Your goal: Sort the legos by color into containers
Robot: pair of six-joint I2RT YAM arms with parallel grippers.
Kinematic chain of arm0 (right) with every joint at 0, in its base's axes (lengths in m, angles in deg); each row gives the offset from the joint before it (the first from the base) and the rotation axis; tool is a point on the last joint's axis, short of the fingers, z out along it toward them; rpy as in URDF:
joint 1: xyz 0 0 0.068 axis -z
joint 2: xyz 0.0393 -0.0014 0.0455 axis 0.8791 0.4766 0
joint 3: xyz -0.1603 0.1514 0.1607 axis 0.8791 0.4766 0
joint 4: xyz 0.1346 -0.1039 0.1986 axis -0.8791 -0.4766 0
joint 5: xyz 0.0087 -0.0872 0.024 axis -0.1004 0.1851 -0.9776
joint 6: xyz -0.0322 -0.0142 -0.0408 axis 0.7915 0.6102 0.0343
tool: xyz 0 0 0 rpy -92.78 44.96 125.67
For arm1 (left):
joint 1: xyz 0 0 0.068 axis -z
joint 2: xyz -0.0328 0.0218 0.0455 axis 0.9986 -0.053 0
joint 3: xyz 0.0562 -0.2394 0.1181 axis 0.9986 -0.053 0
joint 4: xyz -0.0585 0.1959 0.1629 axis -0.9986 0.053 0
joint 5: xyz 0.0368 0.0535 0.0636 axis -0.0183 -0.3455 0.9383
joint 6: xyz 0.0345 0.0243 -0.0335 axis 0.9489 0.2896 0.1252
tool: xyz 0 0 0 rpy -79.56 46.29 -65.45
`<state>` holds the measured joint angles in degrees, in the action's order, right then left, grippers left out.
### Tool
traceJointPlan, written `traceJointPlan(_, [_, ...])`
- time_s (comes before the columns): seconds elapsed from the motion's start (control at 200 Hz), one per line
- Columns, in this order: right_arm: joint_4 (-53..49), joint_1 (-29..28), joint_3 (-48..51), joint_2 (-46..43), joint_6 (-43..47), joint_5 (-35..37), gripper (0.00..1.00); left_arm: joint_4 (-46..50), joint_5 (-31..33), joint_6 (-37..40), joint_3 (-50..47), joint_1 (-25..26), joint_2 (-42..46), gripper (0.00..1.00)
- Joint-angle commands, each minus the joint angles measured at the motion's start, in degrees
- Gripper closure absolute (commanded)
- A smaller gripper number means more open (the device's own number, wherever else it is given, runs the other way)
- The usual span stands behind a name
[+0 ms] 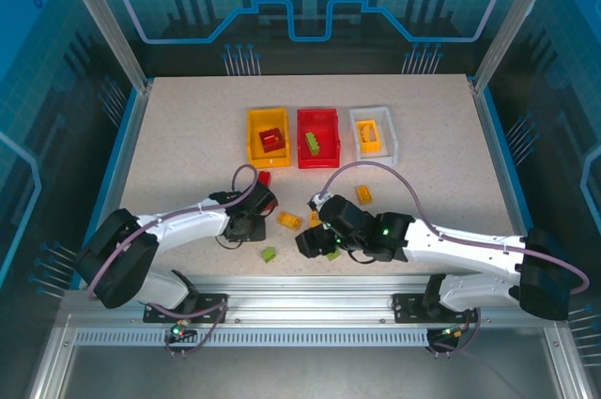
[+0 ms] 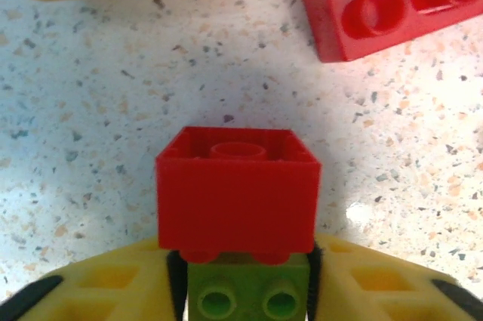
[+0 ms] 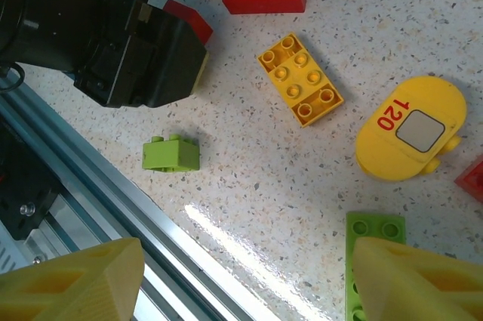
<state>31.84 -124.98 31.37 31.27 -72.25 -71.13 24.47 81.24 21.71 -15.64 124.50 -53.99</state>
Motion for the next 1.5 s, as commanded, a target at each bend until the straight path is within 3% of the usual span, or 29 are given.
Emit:
traceJointPlan(0.0, [1.8, -0.6, 0.0, -1.1, -1.2, 1.7, 0.26, -0.8, -2.3, -1.9, -2.0, 0.0, 0.2, 0.64])
traceJointPlan(0.105, [1.6, -0.6, 0.1, -2.0, -1.3, 2.6, 0.26, -0.2, -1.5, -2.5, -1.4, 0.4, 0.6, 0.74])
traceJointPlan(0.305, [0.3, 1.3, 1.1, -10.6, -2.1, 9.6, 0.23, 6.5, -0.3, -3.6, 8.6, 5.1, 5.1, 0.75])
traceJointPlan(0.38, [1.0, 5.3, 2.0, -14.8, -2.1, 10.2, 0.20, 7.7, -1.0, -2.9, 14.5, 5.6, 4.6, 0.74])
traceJointPlan(0.515, [3.1, 16.3, 2.2, -18.5, -2.5, 6.6, 0.00, 8.0, -1.6, 1.0, 27.0, 4.1, -1.1, 0.74])
traceJointPlan(0.635, [3.2, 24.9, -0.6, -16.8, -2.2, 0.6, 0.00, 8.1, -2.3, 5.4, 39.7, 1.9, -10.3, 0.74])
traceJointPlan(0.715, [1.5, 27.3, -3.5, -14.6, -1.3, -0.6, 0.00, 6.9, -3.5, 7.3, 47.1, 0.5, -16.8, 0.73])
traceJointPlan(1.005, [1.7, 29.9, -5.8, -9.9, -1.1, -2.2, 0.00, 7.1, -8.5, 9.9, 73.8, -6.2, -41.2, 0.72])
traceJointPlan(1.161, [1.4, 30.2, -7.6, -9.0, -1.0, -2.7, 0.00, 8.0, -12.1, 9.3, 82.9, -8.4, -50.0, 0.69])
traceJointPlan(1.321, [1.5, 30.7, -7.3, -8.9, -0.9, -3.3, 0.00, 9.0, -13.8, 9.5, 86.5, -8.7, -53.3, 0.53])
traceJointPlan(1.491, [0.6, 30.8, -7.4, -8.7, -0.3, -3.7, 0.00, 9.2, -12.7, 9.6, 84.1, -8.6, -48.7, 0.47])
